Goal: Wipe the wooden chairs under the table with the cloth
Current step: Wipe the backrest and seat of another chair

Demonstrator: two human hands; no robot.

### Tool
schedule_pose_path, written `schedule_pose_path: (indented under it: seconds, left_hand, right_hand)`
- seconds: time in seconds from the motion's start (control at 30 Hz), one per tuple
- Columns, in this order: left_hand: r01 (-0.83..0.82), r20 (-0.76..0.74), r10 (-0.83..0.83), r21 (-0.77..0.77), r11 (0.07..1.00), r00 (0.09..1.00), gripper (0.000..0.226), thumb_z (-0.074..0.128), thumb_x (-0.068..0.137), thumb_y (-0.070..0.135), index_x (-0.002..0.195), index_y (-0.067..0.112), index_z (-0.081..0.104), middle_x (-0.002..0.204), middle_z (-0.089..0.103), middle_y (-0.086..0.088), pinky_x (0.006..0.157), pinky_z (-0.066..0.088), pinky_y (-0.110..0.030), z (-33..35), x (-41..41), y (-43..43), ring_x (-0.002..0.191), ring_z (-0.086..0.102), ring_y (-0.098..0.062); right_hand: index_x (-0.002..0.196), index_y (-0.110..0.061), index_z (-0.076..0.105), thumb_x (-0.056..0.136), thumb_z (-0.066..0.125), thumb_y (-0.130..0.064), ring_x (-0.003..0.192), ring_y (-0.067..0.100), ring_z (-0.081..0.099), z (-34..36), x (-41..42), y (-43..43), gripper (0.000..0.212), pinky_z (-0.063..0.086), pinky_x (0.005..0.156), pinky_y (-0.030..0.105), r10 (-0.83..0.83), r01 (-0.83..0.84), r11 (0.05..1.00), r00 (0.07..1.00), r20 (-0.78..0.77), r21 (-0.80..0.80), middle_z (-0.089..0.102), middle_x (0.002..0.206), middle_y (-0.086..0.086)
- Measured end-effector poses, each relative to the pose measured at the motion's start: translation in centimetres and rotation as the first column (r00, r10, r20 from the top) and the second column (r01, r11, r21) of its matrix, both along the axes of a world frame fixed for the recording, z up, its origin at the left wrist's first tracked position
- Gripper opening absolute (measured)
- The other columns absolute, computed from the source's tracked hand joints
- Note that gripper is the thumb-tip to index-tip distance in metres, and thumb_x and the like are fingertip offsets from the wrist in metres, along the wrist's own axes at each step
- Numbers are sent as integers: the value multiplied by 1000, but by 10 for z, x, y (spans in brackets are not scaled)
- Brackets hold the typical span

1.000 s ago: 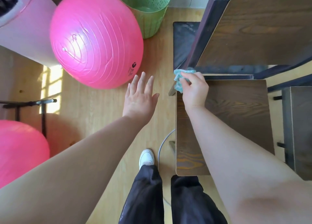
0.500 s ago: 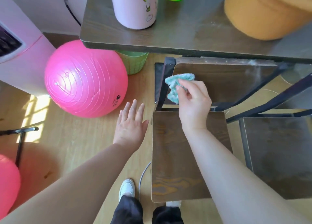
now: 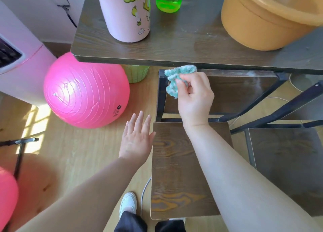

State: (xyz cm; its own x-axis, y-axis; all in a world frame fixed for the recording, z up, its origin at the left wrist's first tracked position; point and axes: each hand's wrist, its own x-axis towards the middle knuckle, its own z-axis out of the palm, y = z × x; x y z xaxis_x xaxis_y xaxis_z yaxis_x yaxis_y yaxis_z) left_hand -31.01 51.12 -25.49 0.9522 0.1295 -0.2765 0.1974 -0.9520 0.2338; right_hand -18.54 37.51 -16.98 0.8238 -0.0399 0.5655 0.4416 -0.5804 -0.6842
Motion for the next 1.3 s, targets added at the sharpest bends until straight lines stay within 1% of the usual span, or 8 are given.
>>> schedule_pose_path:
  seconds: [0.23,0.53,0.8,0.93,1.03,1.13,1.2,1.3]
  left_hand:
    - [-3,-31,2,-12,1000,1000,60,25,105,46,159,23,9,167,2,-5,124,5,-42,-16,6,-7,153,-6,-26]
    - [23,-91,-24,-6,1000,996,60,20,105,47,158,23,4,167,-3,-3,123,0,-40,-32,8,-13,153,-10,-25]
    - [11,-101,-12,-13,1000,995,61,20,105,47,158,24,3,167,-4,-3,124,2,-41,-37,-5,-14,153,-10,-24]
    - [11,-97,-11,-6,1000,995,61,19,105,48,158,24,2,167,-5,-3,124,1,-40,-32,-14,-18,152,-11,-24]
    - [12,-82,-12,0,1000,997,61,20,105,48,158,23,3,167,-4,-3,124,2,-40,-27,-21,-22,153,-10,-24]
    - [17,-59,-17,-1,1000,998,61,22,105,47,158,22,6,167,-2,-4,124,3,-41,-21,-28,-26,153,-9,-25]
    - [14,-65,-15,-11,1000,998,61,23,105,47,158,23,6,167,-2,-3,124,3,-41,-18,-31,-30,153,-9,-25]
    - [49,-70,-49,0,999,996,61,21,105,46,158,23,4,167,-5,-3,123,0,-41,-10,-30,-37,152,-11,-25]
  right_hand:
    - [86,-2,69,87,69,-6,81,18,63,-20,-3,-1,5,51,65,23,12,-12,1000,1000,5,12,63,89,9]
    - [84,-2,70,84,71,-4,76,14,62,-85,-25,-2,2,50,67,19,-42,70,990,973,-227,119,63,86,7]
    - [80,-7,69,81,71,-2,73,15,60,-112,-32,-7,5,44,66,14,-99,136,988,920,-379,74,61,83,2]
    - [81,-10,69,85,71,-8,77,13,60,-113,-33,-11,4,45,65,14,-92,124,992,874,-478,36,59,87,-3]
    - [82,-12,69,86,70,-12,78,11,59,-110,-35,-17,5,50,66,22,-62,90,996,838,-542,26,57,87,-6]
    - [85,-12,70,87,71,-16,79,10,60,-90,-37,-24,4,49,65,17,-36,88,993,862,-506,80,58,88,-5]
    - [91,-12,70,88,71,-19,86,8,62,-65,-36,-32,7,47,66,8,-36,90,990,901,-432,104,61,93,-4]
    - [93,-9,70,89,69,-17,89,2,61,-21,-21,-47,9,45,69,5,-53,102,982,956,-287,160,63,96,-2]
